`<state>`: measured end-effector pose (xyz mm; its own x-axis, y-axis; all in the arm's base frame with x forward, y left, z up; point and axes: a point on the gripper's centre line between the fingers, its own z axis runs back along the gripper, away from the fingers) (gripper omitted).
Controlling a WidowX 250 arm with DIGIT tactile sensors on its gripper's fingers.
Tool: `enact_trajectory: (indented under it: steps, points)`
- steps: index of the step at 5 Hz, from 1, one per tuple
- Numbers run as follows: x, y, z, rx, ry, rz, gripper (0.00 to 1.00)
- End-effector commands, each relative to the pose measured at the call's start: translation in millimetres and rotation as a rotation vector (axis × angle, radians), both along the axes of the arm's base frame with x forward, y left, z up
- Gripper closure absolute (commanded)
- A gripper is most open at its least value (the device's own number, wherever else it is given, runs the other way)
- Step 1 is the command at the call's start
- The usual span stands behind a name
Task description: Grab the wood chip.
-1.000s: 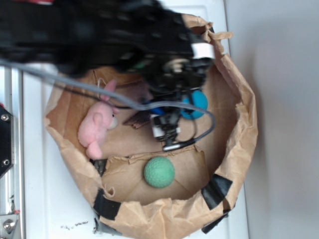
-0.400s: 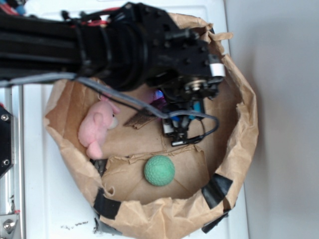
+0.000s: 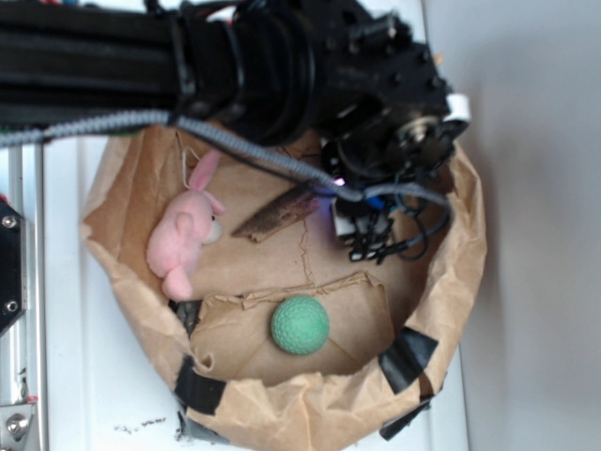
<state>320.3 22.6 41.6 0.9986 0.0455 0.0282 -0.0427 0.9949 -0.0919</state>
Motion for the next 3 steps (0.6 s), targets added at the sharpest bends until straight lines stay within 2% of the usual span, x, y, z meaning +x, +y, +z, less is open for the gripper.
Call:
enact_trajectory:
  steps: [1,3]
  points:
    - [-12,-2,76,-0.041,-0.097,-0.043,1.0]
    - [-31,-4,83,-0.035,-0.12,-0.065,1.0]
